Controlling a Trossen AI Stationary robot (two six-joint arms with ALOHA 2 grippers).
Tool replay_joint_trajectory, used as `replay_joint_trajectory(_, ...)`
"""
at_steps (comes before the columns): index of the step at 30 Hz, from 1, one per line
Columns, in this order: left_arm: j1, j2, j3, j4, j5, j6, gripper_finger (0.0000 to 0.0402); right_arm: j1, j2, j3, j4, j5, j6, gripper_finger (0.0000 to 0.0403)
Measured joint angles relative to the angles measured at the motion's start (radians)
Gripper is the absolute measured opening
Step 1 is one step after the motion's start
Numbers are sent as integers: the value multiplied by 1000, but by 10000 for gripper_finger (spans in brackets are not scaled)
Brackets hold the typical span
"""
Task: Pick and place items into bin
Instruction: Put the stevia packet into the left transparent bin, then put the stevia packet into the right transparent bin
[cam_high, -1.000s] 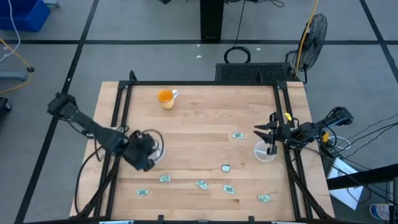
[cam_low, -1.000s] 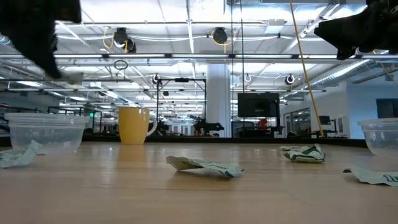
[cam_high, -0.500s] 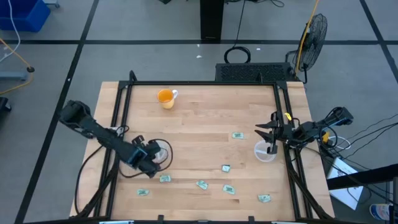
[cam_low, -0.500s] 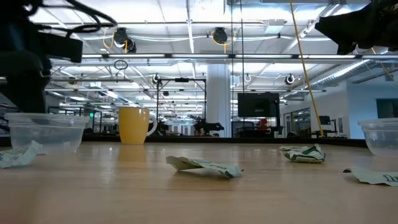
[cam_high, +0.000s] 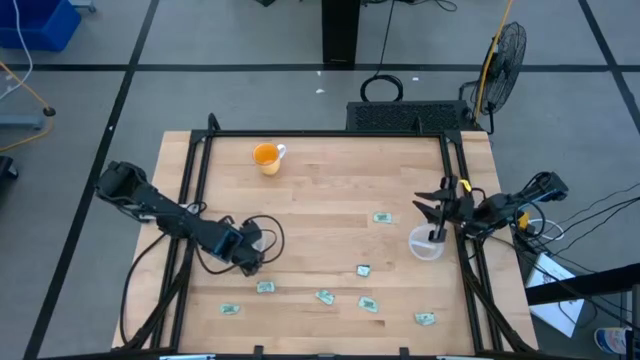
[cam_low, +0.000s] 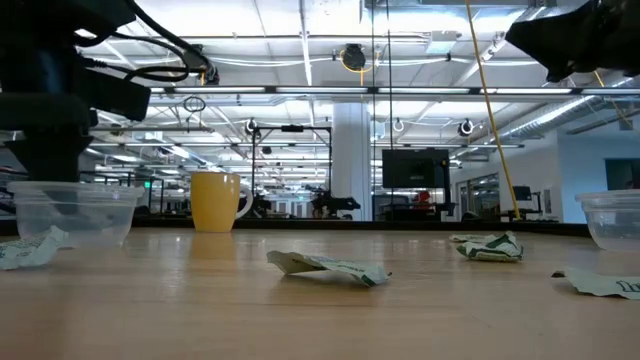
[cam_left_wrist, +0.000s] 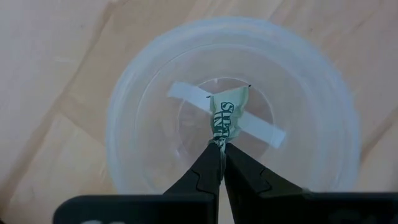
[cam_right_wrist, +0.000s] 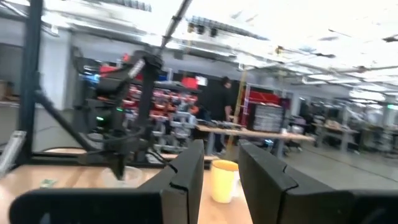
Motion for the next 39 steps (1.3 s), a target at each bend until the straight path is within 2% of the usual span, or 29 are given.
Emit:
replay_joint_trajectory(5,0,0,0,26,-1,20,31,-1,0,1,-56,15,42,91)
replay_joint_trajectory(10,0,0,0,22,-3,35,77,0,53,56,-226,13,160,91)
replay_joint_trajectory(17,11,0,0,22,-43,84,155,0,253,128,-269,13,249,94)
replay_joint_trajectory(22,26,-2,10,20,-22,117,174,-28,425,202,-263,8,293,128)
replay_joint_trajectory(27,28,-28,61,15,-11,197,162,-92,601,299,-347,-70,351,171)
replay_joint_trajectory(31,32,-65,131,-35,-22,239,149,-177,730,411,-587,-116,464,182)
replay_joint_trajectory(33,34,-82,170,-73,-60,240,144,-234,788,472,-707,-204,548,182)
replay_joint_trajectory(36,35,-105,218,-91,-149,253,138,-318,879,526,-795,-414,570,183)
replay_joint_trajectory(39,35,-111,258,-80,-271,288,136,-373,963,528,-794,-427,557,183)
